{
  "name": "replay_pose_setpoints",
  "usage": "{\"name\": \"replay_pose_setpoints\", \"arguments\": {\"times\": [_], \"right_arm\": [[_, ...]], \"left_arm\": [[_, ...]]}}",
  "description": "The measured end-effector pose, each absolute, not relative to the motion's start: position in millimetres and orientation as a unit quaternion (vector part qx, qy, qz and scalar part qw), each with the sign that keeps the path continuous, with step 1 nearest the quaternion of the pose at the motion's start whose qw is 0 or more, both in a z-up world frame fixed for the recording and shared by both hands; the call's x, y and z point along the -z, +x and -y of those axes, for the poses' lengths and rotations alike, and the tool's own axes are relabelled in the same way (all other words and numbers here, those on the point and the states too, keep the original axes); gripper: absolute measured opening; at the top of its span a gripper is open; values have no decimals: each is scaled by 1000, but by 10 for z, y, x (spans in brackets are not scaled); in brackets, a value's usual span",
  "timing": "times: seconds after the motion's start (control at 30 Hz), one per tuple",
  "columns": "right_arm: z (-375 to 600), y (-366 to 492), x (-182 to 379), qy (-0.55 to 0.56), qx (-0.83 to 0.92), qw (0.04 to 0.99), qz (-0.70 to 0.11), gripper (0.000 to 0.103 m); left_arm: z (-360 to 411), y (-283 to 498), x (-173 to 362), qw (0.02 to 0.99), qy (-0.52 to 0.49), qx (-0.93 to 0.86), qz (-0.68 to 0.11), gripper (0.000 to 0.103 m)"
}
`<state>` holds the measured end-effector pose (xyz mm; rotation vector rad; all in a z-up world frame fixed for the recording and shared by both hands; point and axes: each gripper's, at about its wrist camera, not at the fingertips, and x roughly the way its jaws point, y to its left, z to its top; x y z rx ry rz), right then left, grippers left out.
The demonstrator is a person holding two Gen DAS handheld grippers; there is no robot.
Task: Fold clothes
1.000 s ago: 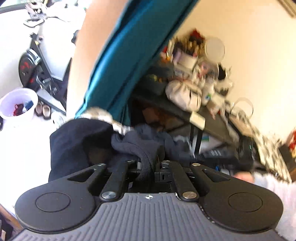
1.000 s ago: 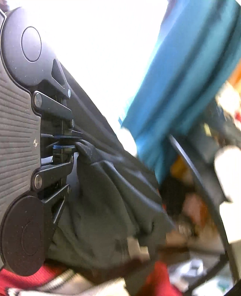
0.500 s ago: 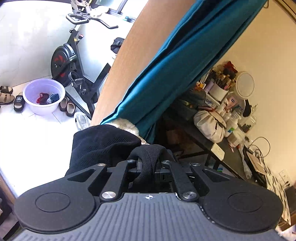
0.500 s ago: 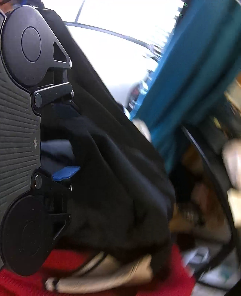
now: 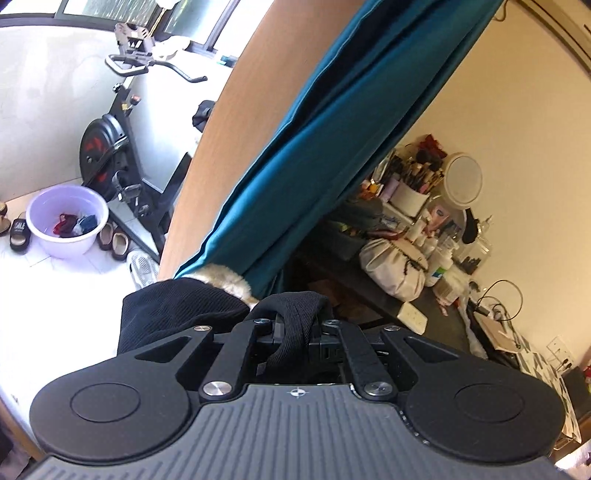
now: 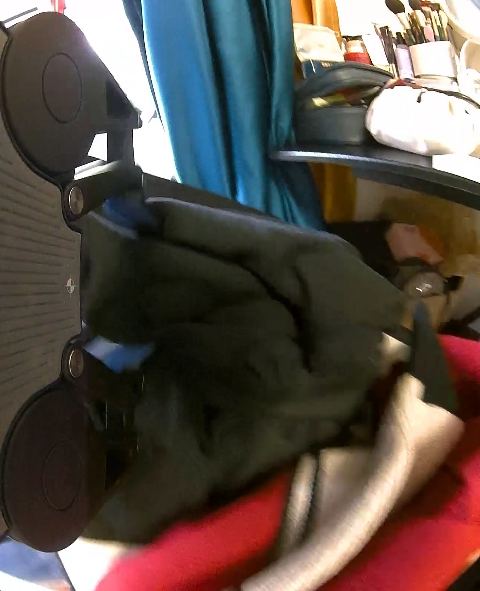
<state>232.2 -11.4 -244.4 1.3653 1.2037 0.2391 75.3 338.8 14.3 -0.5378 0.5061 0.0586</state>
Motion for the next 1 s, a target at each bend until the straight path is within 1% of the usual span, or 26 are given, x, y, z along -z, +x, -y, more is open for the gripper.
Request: {"name": "replay_pose_setpoints", "arguments": {"times": [0.03,0.17,0.27,0.33,0.53,0.63,0.7,0.73,0.8,0.9,0.93,1.0], "right_arm": [[91,2326,2354,593,-108,616,-507,8],[183,2459,1660,576,-147,687,-418,7],[336,2577,1062,567,-198,714,-360,6],[388,2585,677,549,-235,729,-335,6],[468,2373,-268,528,-331,742,-249,5],[535,2315,-637,534,-365,739,-190,5],[597,2278,-828,516,-382,750,-159,5],[626,2282,-908,502,-384,759,-154,5],[624,2299,-947,481,-375,773,-173,5],[510,2399,-592,464,-345,779,-243,6],[437,2456,-414,456,-331,780,-271,9],[330,2562,-15,454,-292,774,-332,24]], "left_arm": [[-3390,753,-179,934,-263,-27,-241,6],[-3424,761,-344,940,-268,-21,-211,6],[-3424,754,-475,945,-271,-10,-181,6],[-3406,746,-567,950,-269,-1,-159,6],[-3440,691,-914,958,-272,20,-90,6],[-3512,619,-1071,959,-278,32,-51,6],[-3575,627,-1097,956,-289,34,-46,6],[-3596,655,-1072,953,-295,31,-53,6],[-3617,730,-981,948,-308,23,-77,6],[-3580,835,-781,944,-308,5,-122,6],[-3560,858,-713,944,-302,-2,-135,6],[-3537,897,-580,942,-294,-15,-160,6]]}}
